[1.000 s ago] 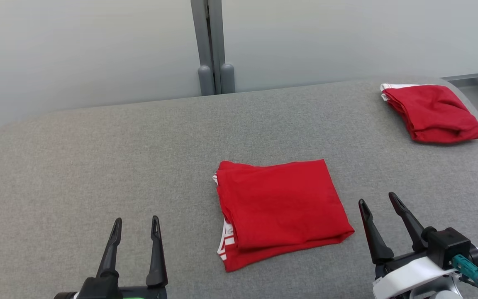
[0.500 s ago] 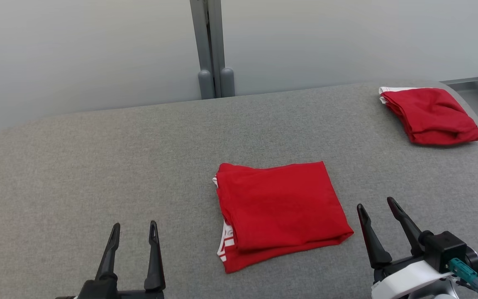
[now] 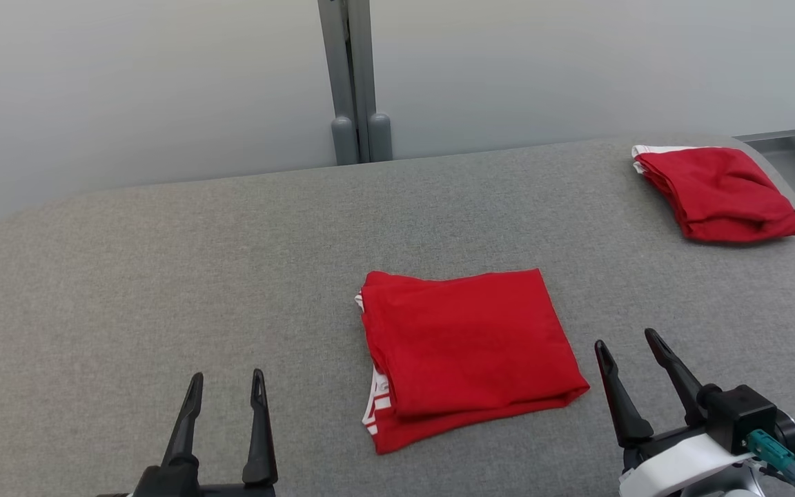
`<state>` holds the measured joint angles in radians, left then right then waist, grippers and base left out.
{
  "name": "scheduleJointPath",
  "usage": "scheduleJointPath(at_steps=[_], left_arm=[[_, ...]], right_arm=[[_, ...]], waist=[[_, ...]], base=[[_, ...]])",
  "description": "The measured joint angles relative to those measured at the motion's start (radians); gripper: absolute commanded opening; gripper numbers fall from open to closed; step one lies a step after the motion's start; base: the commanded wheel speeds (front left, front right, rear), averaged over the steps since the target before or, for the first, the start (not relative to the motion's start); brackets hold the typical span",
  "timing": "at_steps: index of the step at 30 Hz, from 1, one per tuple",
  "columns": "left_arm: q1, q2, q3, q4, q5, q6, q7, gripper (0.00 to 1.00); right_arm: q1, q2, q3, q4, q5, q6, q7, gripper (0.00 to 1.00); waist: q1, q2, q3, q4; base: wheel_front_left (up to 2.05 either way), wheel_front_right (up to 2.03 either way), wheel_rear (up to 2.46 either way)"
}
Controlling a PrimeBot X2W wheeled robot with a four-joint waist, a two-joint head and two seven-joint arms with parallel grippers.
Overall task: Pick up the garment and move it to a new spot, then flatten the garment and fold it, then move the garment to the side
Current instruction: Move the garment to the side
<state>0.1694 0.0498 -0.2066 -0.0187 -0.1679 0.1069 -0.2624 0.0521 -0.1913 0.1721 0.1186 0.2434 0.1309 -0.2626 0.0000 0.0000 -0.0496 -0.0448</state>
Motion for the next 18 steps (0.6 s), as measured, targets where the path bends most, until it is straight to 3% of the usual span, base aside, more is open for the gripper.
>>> scheduleJointPath(at_steps=[11, 18], left_arm=[[-0.002, 0.0, -0.012, 0.007, 0.0, -0.001, 0.0, 1.0], [-0.019, 0.0, -0.035, 0.011, 0.002, -0.003, 0.0, 1.0]], right_arm=[[0.0, -0.005, 0.015, 0.023, 0.049, 0.0, 0.0, 1.0], [-0.088, -0.06, 0.124, 0.129, 0.22, 0.0, 0.0, 1.0]], waist=[[0.0, 0.0, 0.014, 0.01], [0.0, 0.0, 0.052, 0.024]], base=[[0.0, 0.0, 0.0], [0.0, 0.0, 0.0]])
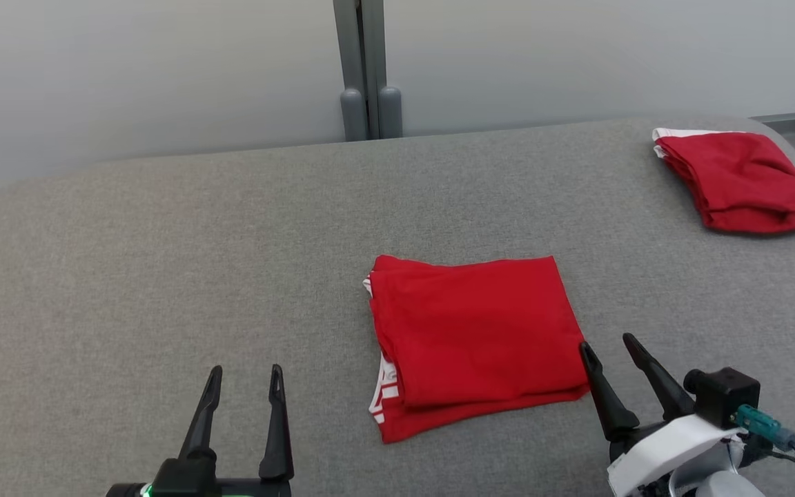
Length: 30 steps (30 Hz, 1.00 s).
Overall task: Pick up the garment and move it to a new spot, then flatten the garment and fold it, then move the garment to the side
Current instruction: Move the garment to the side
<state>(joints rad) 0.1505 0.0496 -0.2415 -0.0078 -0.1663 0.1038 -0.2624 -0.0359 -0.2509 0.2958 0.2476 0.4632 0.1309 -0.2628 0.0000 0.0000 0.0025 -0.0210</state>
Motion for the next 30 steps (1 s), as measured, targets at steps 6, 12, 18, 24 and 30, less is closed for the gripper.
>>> scheduleJointPath(at_steps=[6, 12, 18, 24, 30], left_arm=[[-0.052, 0.0, -0.029, -0.007, 0.003, -0.001, 0.0, 1.0], [-0.105, 0.0, -0.054, -0.008, 0.004, 0.003, 0.0, 1.0], [-0.153, 0.0, -0.08, -0.01, 0.006, 0.01, 0.0, 1.0], [-0.184, 0.0, -0.1, -0.01, 0.02, 0.012, 0.0, 1.0], [-0.206, 0.0, -0.112, -0.013, 0.034, 0.012, 0.0, 1.0]], right_arm=[[-0.148, -0.123, 0.141, 0.077, 0.312, 0.0, 0.016, 1.0], [-0.267, -0.244, 0.2, 0.075, 0.665, 0.0, 0.158, 1.0], [-0.318, -0.336, 0.232, 0.034, 0.875, 0.0, 0.274, 1.0], [-0.321, -0.375, 0.275, 0.023, 0.975, 0.0, 0.37, 1.0], [-0.351, -0.383, 0.293, 0.014, 1.009, 0.0, 0.383, 0.87]], waist=[[0.0, 0.0, 0.059, 0.015], [0.0, 0.0, 0.139, 0.032], [0.0, 0.0, 0.218, 0.051], [0.0, 0.0, 0.28, 0.066], [0.0, 0.0, 0.326, 0.071]], base=[[0.0, 0.0, 0.0], [0.0, 0.0, 0.0], [0.0, 0.0, 0.0], [0.0, 0.0, 0.0], [0.0, 0.0, 0.0]])
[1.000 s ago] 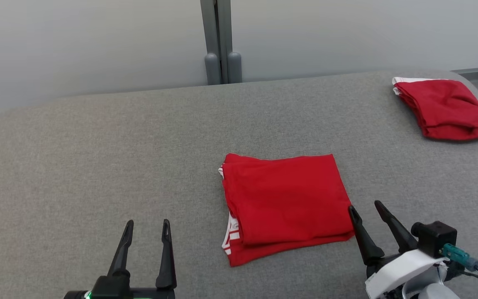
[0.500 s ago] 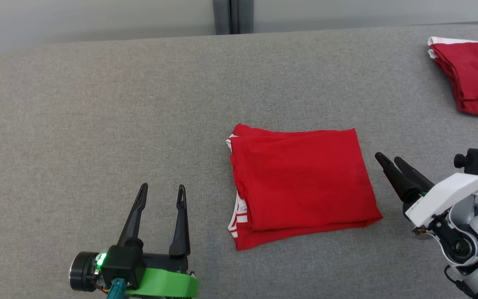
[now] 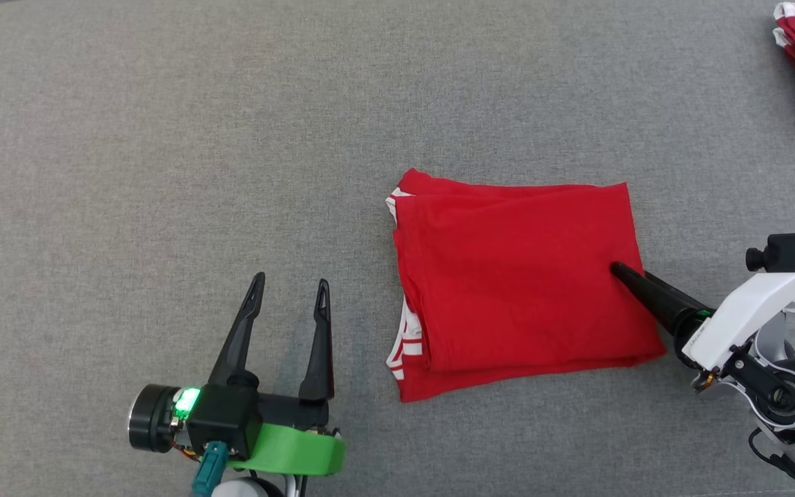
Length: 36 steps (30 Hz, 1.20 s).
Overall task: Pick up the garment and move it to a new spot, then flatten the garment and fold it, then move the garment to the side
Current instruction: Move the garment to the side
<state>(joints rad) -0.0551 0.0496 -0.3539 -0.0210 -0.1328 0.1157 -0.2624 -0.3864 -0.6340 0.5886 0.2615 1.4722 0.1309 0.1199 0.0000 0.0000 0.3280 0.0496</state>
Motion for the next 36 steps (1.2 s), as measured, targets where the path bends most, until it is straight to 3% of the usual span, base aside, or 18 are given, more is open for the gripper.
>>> scheduleJointPath(at_steps=[1, 2, 3, 16, 36], left_arm=[[-0.003, 0.0, -0.001, 0.0, 0.002, 0.0, 0.0, 1.0], [-0.005, 0.0, -0.002, 0.0, 0.003, 0.0, 0.0, 1.0], [-0.007, 0.0, -0.002, 0.0, 0.003, 0.0, 0.0, 1.0], [-0.041, 0.0, -0.01, -0.021, 0.013, 0.004, 0.0, 1.0], [-0.162, 0.0, -0.091, -0.104, 0.033, 0.009, 0.0, 1.0]], right_arm=[[-0.005, -0.003, 0.006, -0.003, 0.003, 0.0, 0.003, 0.42], [-0.009, -0.005, 0.01, -0.006, 0.004, 0.0, 0.005, 0.25], [-0.013, -0.007, 0.015, -0.011, 0.005, 0.0, 0.009, 0.0], [-0.097, -0.108, 0.018, -0.067, -0.039, 0.0, -0.078, 0.0], [-0.545, -0.421, -0.076, 0.011, -0.121, 0.0, -0.035, 0.0]], waist=[[0.0, 0.0, 0.006, 0.0], [0.0, 0.0, 0.011, 0.0], [0.0, 0.0, 0.016, -0.001], [0.0, 0.0, 0.071, -0.008], [0.0001, 0.0, 0.265, -0.05]], base=[[0.0, 0.0, 0.0], [0.0, 0.0, 0.0], [0.0, 0.0, 0.0], [0.0, 0.0, 0.0], [0.0, 0.0, 0.0]])
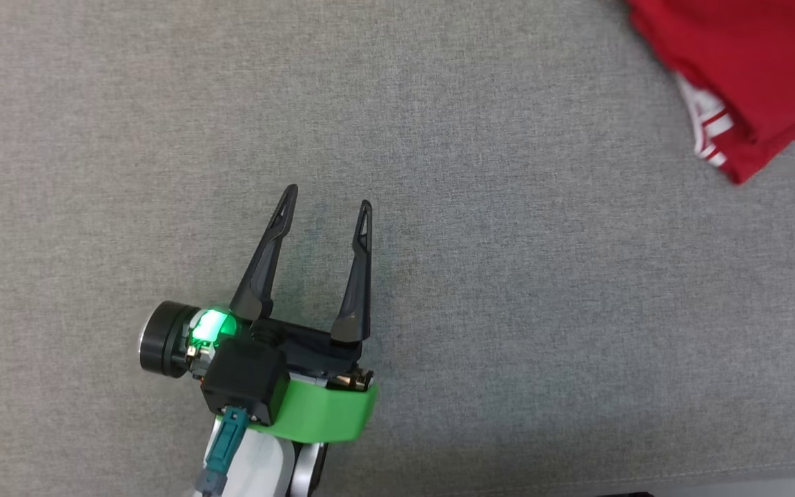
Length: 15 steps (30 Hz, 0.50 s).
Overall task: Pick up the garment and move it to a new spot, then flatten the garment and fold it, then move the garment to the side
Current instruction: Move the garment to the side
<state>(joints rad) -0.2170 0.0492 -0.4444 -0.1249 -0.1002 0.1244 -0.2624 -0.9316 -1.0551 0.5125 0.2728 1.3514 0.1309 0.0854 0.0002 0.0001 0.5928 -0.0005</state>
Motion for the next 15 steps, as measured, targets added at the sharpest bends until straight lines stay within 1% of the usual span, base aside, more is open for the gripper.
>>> scheduleJointPath(at_steps=[8, 15], left_arm=[[-0.027, 0.0, 0.014, -0.004, 0.004, -0.001, 0.0, 1.0], [-0.052, 0.0, 0.01, -0.004, 0.005, -0.01, 0.0, 1.0]], right_arm=[[-0.041, -0.121, -0.041, 0.047, -0.002, 0.0, -0.017, 0.0], [-0.059, -0.177, -0.059, 0.124, 0.003, 0.0, -0.02, 0.0]], waist=[[-0.0001, 0.0, 0.049, -0.014], [-0.0001, 0.0, 0.088, -0.018]], base=[[0.0, 0.0, 0.0], [0.0, 0.0, 0.0]])
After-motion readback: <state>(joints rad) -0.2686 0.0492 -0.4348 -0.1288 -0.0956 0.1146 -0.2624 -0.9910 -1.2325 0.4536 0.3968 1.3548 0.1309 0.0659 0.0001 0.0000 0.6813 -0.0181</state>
